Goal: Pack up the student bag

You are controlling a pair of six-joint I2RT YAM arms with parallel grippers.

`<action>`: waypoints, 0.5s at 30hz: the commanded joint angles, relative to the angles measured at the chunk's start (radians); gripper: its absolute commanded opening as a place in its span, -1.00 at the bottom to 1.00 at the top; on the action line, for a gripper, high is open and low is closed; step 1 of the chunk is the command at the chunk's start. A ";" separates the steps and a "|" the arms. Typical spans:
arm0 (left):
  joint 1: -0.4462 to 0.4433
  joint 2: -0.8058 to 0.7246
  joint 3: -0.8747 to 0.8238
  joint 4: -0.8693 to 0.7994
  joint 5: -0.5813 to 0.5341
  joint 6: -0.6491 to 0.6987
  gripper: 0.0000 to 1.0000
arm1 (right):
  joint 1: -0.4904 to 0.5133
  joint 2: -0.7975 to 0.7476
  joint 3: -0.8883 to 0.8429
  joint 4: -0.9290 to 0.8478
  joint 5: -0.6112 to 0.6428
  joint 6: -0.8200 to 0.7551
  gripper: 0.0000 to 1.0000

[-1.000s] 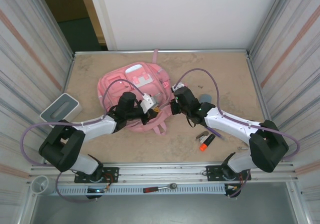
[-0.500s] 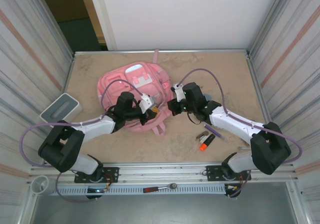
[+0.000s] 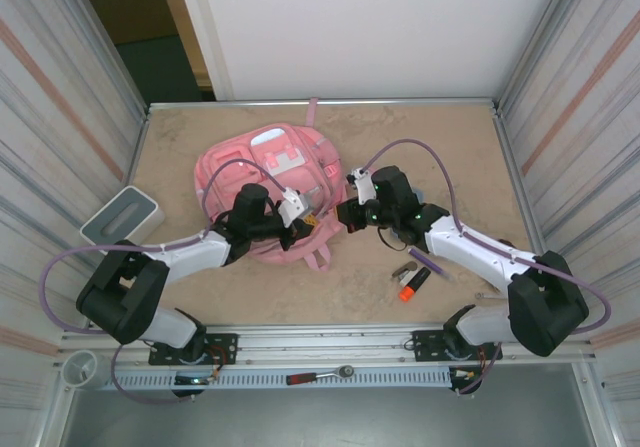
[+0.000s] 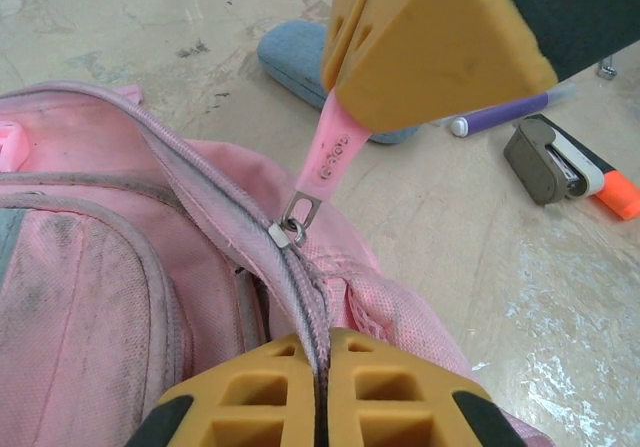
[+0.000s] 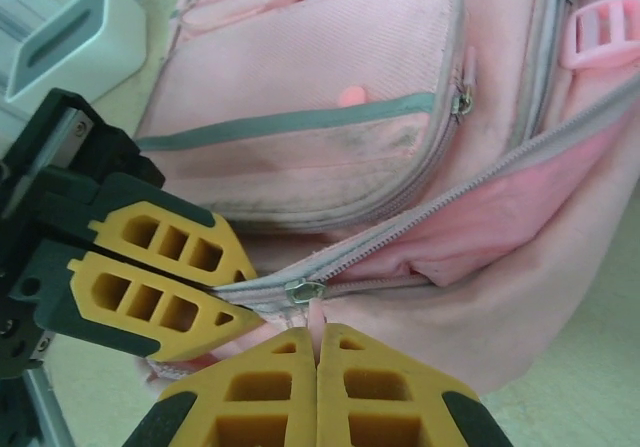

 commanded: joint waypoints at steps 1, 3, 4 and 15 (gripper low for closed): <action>0.013 -0.045 -0.007 0.071 -0.008 0.021 -1.00 | 0.009 0.001 0.018 -0.050 0.024 -0.027 -1.00; 0.013 -0.046 -0.006 0.073 -0.008 0.023 -1.00 | 0.012 0.036 0.039 -0.057 -0.122 -0.042 -0.84; 0.013 -0.044 -0.007 0.073 -0.009 0.024 -1.00 | 0.012 0.054 0.048 -0.065 -0.191 -0.054 -0.69; 0.013 -0.032 -0.008 0.072 -0.004 0.046 -1.00 | -0.112 0.068 0.022 -0.004 -0.235 0.112 -0.14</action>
